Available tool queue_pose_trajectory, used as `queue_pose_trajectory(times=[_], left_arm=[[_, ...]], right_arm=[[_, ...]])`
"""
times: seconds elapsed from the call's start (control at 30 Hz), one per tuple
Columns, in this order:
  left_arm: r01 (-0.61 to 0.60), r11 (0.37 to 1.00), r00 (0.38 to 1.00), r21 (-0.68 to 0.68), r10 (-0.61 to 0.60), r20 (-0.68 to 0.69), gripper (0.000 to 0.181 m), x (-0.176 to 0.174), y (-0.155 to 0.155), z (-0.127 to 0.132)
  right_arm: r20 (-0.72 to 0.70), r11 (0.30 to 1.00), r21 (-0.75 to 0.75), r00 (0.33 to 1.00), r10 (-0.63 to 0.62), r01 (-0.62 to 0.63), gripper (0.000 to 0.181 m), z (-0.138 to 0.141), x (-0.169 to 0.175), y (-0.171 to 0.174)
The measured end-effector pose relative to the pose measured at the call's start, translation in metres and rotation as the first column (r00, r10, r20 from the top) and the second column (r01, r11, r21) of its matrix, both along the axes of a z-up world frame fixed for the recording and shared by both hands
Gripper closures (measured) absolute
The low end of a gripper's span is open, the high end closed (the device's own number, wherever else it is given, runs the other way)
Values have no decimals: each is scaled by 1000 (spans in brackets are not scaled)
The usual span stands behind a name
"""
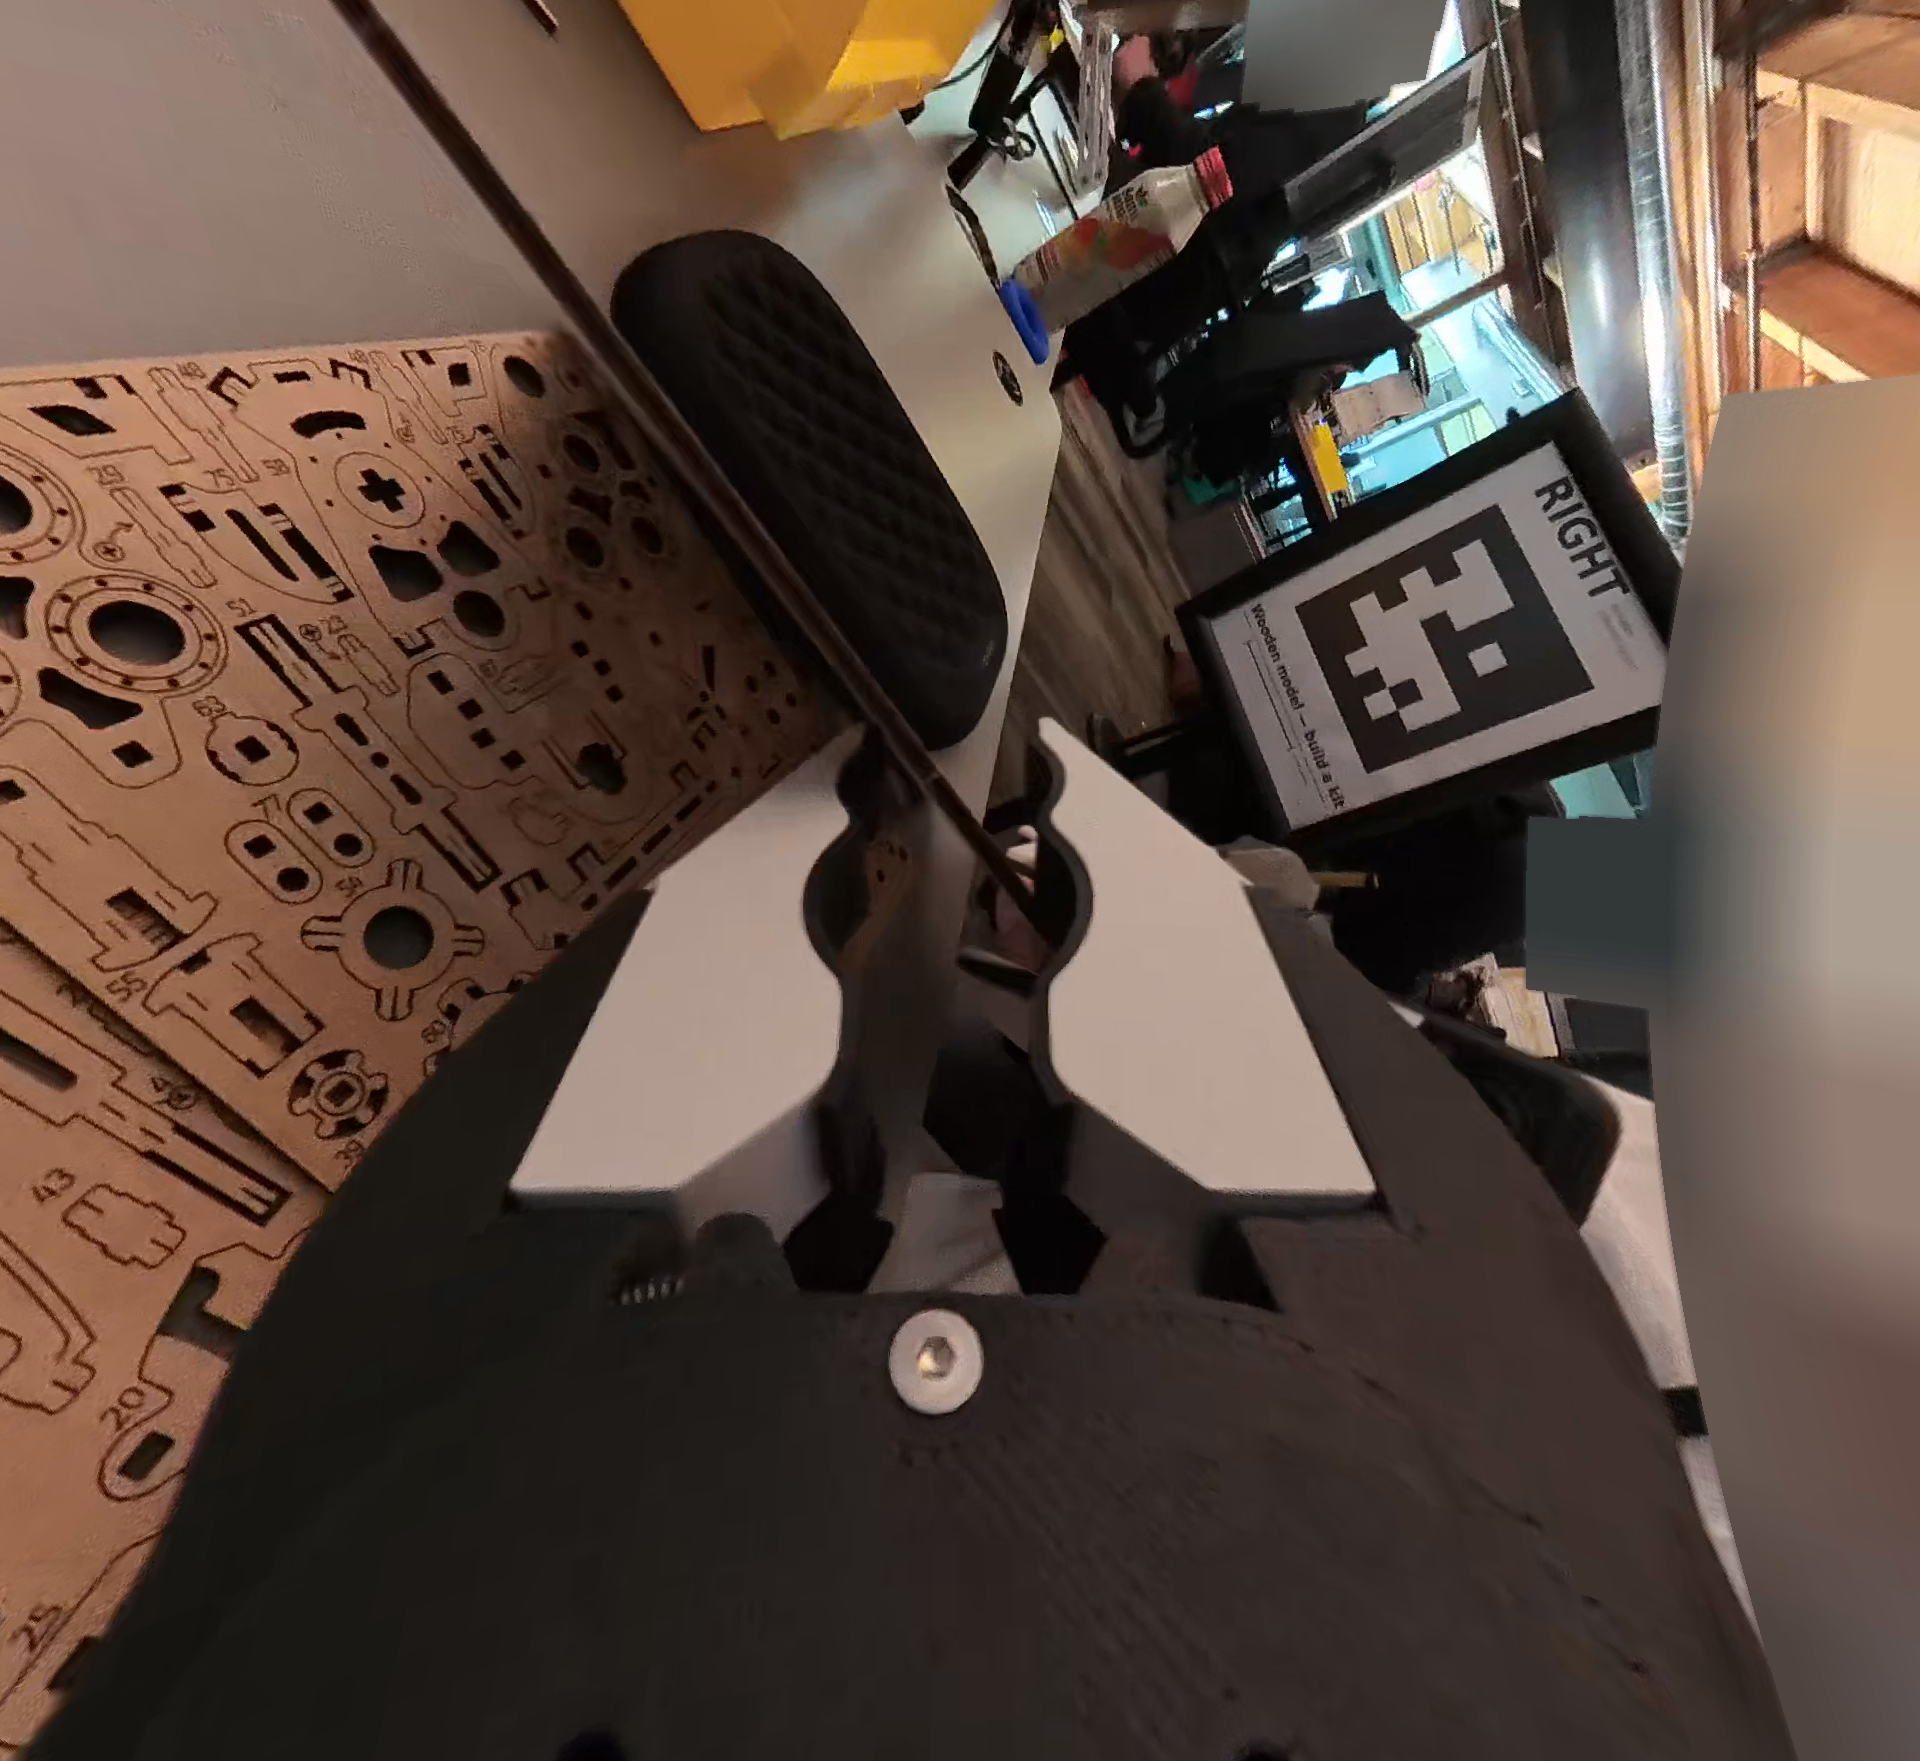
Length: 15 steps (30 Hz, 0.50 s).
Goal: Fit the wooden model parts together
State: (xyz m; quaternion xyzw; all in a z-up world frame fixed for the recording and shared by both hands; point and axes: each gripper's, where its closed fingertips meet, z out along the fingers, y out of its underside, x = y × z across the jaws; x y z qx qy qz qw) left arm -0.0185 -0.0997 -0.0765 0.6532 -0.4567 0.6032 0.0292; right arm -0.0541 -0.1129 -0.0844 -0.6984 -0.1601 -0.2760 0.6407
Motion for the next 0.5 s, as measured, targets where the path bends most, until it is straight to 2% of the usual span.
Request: queue_pose_trajectory(times=[0.17, 0.23, 0.27, 0.33, 0.4, 0.47, 0.5], left_arm=[[5, 997, 1000, -80, -7, -24, 164, -3, 4, -2], [-1, 997, 1000, -81, -1, -25, 168, -6, 8, -2], [-2, 997, 1000, -78, 1, -23, 170, -8, 10, -1], [-2, 997, 1000, -75, 2, -1, 172, -13, 14, 6], [4, 998, 1000, -55, -3, 28, 175, -19, 17, 14], [2, 1000, 999, -23, -1, 54, 176, -27, 20, 20], [-1, 1000, 998, -5, 2, 69, 176, -31, 22, 22]], right_arm=[[-170, 986, -58, 975, 143, -155, 142, 6, -16, -11], [-290, 971, -54, 934, 208, -233, 135, 8, -17, -18], [-380, 960, -36, 892, 245, -279, 132, 10, -16, -21], [-581, 929, 30, 750, 317, -369, 128, 16, -13, -26], [-752, 903, 148, 548, 367, -402, 122, 27, 2, -30], [-853, 902, 266, 352, 384, -340, 122, 39, 33, -33], [-878, 904, 308, 277, 390, -297, 122, 44, 49, -34]])
